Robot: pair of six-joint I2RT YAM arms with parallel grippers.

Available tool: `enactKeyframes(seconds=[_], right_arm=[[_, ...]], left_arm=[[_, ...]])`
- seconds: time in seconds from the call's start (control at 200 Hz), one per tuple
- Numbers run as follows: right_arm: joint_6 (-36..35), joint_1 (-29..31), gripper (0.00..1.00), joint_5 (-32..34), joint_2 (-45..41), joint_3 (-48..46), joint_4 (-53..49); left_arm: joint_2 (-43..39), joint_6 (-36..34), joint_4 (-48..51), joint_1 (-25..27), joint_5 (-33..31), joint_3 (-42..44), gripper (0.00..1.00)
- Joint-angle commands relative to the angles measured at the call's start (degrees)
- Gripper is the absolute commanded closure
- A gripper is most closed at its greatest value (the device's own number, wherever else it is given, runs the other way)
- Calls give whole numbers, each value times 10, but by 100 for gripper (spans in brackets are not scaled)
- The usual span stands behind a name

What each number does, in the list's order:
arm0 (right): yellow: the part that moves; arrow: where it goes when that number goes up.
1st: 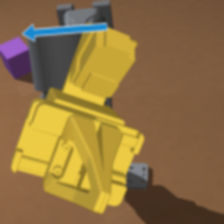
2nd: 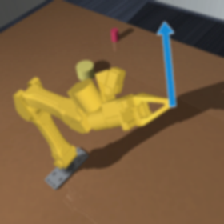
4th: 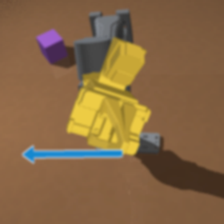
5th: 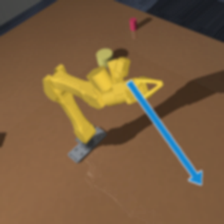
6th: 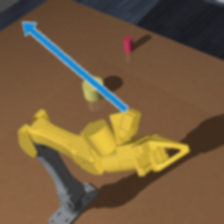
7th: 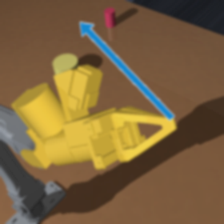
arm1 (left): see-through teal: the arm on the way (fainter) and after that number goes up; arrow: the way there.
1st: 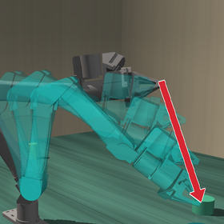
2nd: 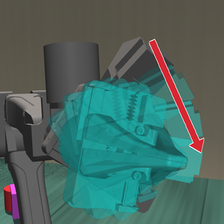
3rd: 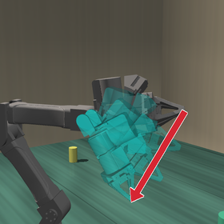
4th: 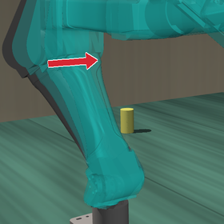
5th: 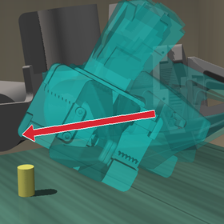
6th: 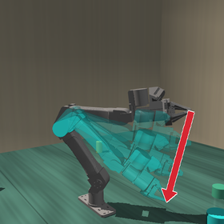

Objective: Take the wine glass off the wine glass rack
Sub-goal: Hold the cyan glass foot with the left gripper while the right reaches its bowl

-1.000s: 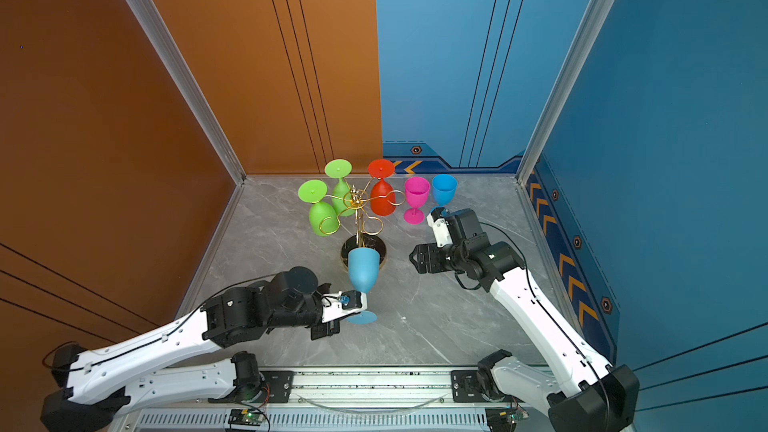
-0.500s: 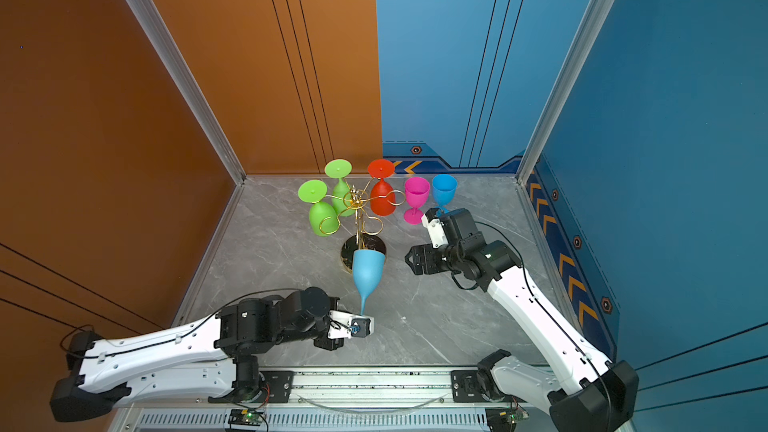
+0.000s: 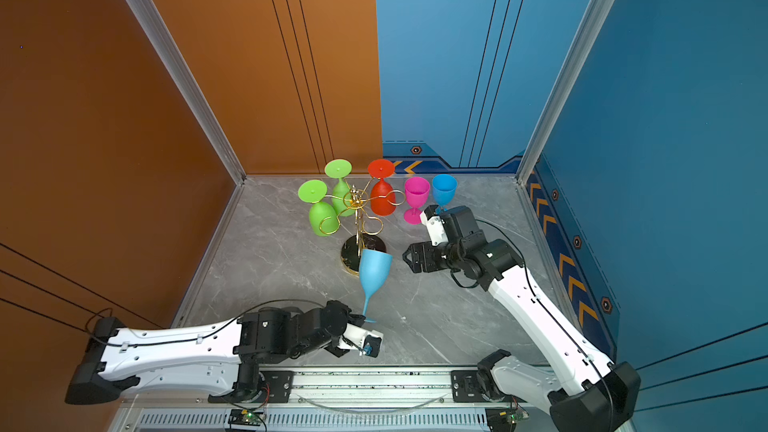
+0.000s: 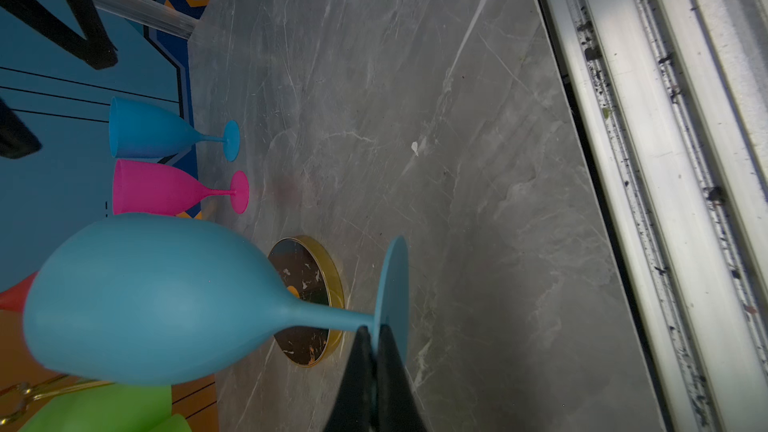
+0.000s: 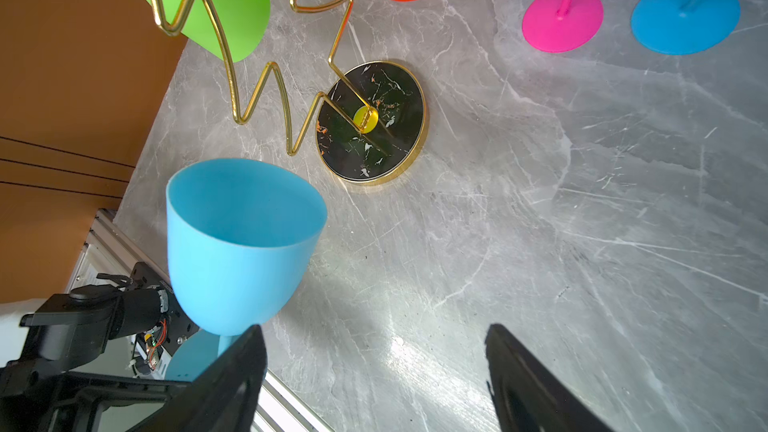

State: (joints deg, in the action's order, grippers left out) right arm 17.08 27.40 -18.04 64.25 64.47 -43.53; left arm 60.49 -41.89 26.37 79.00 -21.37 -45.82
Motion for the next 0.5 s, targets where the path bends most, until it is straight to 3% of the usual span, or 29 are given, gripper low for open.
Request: enactKeyframes(seconds=[0.0,0.496], right_arm=[[13,3,16,-9,-12,20,-9],[33,-4,17,-25,-15,18,11]], left_arm=[[5,-31,-24,13,-44,8,100],[32,-124,-114,60,-164,46,100]])
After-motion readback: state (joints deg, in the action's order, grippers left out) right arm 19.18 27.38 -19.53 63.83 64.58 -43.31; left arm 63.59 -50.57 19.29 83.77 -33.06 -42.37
